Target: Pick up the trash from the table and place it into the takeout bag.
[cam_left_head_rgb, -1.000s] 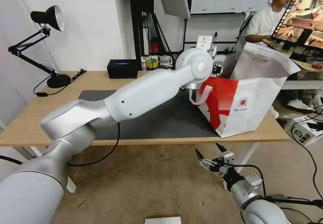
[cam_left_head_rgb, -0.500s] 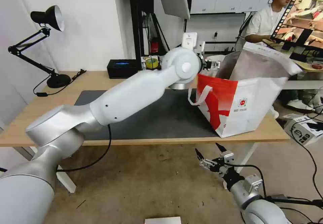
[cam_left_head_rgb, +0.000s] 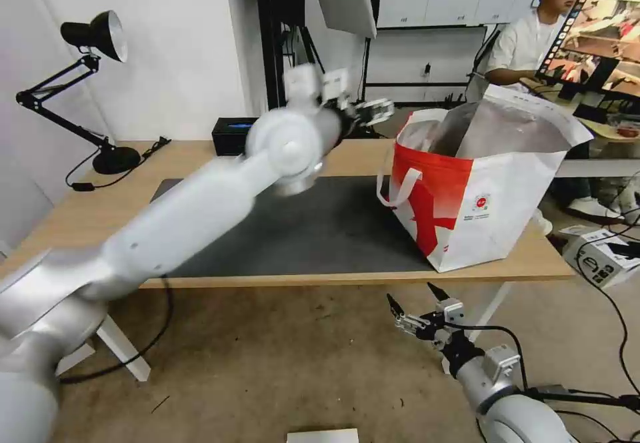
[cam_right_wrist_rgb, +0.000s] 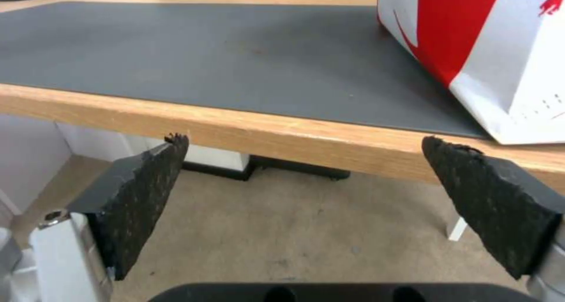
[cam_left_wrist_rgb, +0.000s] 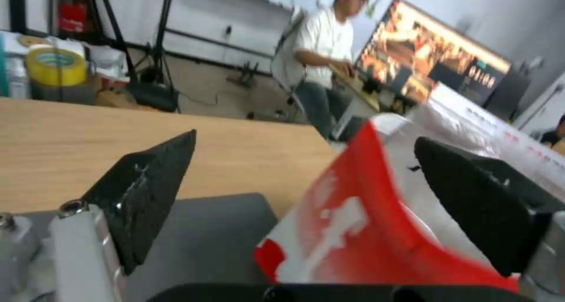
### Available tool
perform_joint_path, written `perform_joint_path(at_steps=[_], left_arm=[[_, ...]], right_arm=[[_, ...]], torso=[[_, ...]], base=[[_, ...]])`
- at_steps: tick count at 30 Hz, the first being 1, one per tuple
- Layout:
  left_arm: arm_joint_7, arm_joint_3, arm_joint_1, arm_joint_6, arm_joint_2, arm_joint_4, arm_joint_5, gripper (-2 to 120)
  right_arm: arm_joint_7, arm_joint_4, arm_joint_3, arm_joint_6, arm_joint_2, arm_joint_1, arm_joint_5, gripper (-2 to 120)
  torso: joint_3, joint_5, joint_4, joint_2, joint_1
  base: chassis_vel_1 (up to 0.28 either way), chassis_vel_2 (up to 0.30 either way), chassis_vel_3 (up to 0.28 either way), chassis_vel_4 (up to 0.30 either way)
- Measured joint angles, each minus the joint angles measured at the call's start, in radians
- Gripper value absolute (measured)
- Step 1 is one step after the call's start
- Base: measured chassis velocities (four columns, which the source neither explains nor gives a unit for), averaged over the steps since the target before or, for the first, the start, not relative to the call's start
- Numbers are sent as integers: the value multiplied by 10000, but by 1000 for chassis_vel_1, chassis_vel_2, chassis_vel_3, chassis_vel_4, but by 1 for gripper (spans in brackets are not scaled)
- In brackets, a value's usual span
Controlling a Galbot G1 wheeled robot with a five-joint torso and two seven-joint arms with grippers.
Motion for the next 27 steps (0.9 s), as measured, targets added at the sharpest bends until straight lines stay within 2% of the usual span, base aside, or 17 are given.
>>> perform_joint_path(at_steps=[1,2,6,7,10,11,14,15,17,19,21,27], left_arm=[[366,-255,458,-226,334,-149,245,100],[366,-255,458,-226,334,-149,245,100],[1464,-1403,2151,-286,1384,-665,1403,100],[1464,-1403,2151,-286,1384,-665,1403,100],[2011,-2557,3784,-202,1922,-1017,2075,100],[2011,-2557,3784,-202,1922,-1017,2075,100],[2538,-4275,5773,-308,2347,-1476,2768,100],[2538,-4275,5773,-308,2347,-1476,2768,100],[2790,-5028,6915,-511,2495,-1627,3279,100],[2936,-5240,7368,-654,2568,-1641,3579,100],[3286,-5783,8283,-905,2582,-1665,4246,100],[3768,-6701,9657,-1540,2137,-1660,5158,100]], right_arm=[[0,0,-1,0,0,0,0,100],[0,0,-1,0,0,0,0,100],[1,0,-1,0,0,0,0,100],[1,0,-1,0,0,0,0,100],[0,0,-2,0,0,0,0,100],[0,0,-2,0,0,0,0,100],[0,0,-1,0,0,0,0,100],[0,0,-1,0,0,0,0,100],[0,0,-2,0,0,0,0,100],[0,0,-2,0,0,1,0,100],[0,0,-2,0,0,0,0,100],[0,0,-2,0,0,0,0,100]], torso=[[0,-1,2,-1,0],[0,-1,2,-1,0],[-1,2,-3,0,0],[-1,2,-3,0,0],[-1,0,-2,0,0],[-1,0,-2,0,0],[-1,3,-2,0,0],[-1,3,-2,0,0],[-2,2,2,0,-1],[-1,1,0,0,-1],[0,5,-3,0,-1],[-1,4,-5,0,-1]], base=[[0,0,0,0],[0,0,0,0],[0,0,0,0],[0,0,0,0],[0,0,0,0],[0,0,0,0],[0,0,0,0],[0,0,0,0],[0,0,0,0],[0,0,0,0],[0,0,0,0],[0,0,0,0]])
